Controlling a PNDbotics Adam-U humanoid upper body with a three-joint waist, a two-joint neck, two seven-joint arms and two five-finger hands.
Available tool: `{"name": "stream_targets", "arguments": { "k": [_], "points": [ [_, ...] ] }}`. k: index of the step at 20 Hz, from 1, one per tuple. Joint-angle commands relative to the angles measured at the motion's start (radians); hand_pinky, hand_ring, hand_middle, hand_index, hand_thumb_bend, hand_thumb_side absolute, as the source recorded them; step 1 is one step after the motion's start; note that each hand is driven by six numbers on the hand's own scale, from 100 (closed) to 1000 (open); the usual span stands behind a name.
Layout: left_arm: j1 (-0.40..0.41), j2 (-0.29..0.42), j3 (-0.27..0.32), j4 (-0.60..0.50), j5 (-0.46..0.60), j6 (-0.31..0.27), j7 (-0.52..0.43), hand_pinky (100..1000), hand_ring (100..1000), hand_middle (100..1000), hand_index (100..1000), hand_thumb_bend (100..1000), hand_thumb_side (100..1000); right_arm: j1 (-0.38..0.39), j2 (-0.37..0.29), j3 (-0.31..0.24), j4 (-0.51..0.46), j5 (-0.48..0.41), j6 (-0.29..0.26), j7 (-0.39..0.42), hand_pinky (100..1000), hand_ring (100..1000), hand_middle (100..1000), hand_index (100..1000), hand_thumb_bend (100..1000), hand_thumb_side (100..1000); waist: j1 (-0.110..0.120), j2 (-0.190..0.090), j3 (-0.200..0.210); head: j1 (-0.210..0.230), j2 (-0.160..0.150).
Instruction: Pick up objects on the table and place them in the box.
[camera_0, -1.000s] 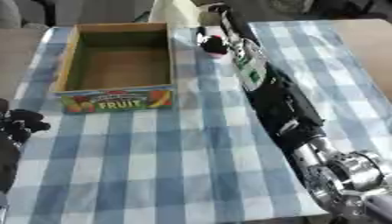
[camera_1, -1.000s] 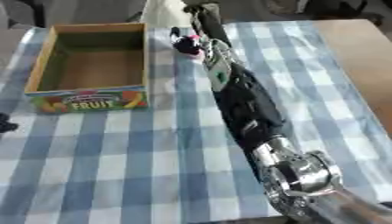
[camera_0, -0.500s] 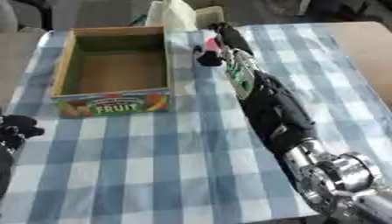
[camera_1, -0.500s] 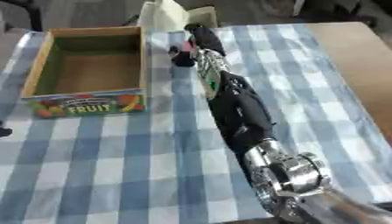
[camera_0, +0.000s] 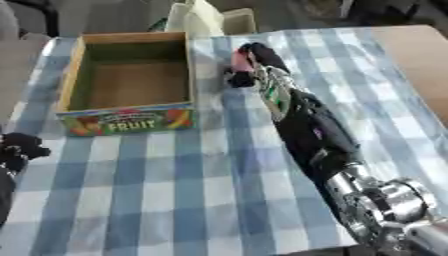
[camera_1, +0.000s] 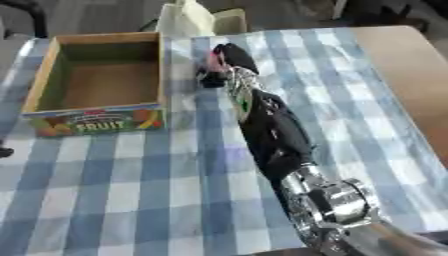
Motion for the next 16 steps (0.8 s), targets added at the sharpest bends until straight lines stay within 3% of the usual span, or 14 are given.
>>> {"name": "stream_targets", "arguments": {
  "k": [1,3,4,9,13,16],
  "points": [
    [-0.015,0.022,-0.001,-0.016,0.001,-0.002,-0.002,717,532,524,490,115,884,-0.012,-0.016,-0.002,-0.013,0.018,0.009,-0.031,588,823,751,826,112,100,0.005,-0.015,0.001,-0.005,-0.01],
    [-0.015,0.022,-0.001,-0.016,0.001,-0.002,-0.002,717,532,524,490,115,884,-0.012,-0.016,-0.002,-0.018,0.031,0.015,-0.06,543,786,728,800,100,100,0.005,-0.015,0.001,-0.006,-0.011],
    [-0.015,0.021,-0.001,-0.016,0.001,-0.002,-0.002,717,532,524,490,115,884,-0.012,-0.017,-0.003,-0.023,0.039,0.018,-0.082,481,722,664,744,100,100,0.005,-0.015,0.001,-0.006,-0.011],
    [-0.015,0.021,0.0,-0.016,0.002,-0.002,-0.001,717,533,525,491,115,884,-0.009,-0.015,-0.011,-0.057,0.067,0.021,-0.244,361,591,481,556,100,100,0.005,-0.016,-0.001,-0.01,-0.014],
    [-0.013,0.021,0.001,-0.016,0.002,-0.002,-0.001,717,534,525,491,115,884,-0.013,-0.012,-0.013,-0.09,0.049,0.024,-0.378,315,547,435,504,100,100,0.005,-0.018,-0.001,-0.012,-0.013],
    [-0.013,0.02,0.0,-0.016,0.002,-0.002,-0.002,717,534,526,491,116,884,-0.023,-0.009,-0.002,-0.111,0.021,0.01,-0.427,312,547,430,499,100,100,0.004,-0.02,0.0,-0.013,-0.012]
  ]
}}
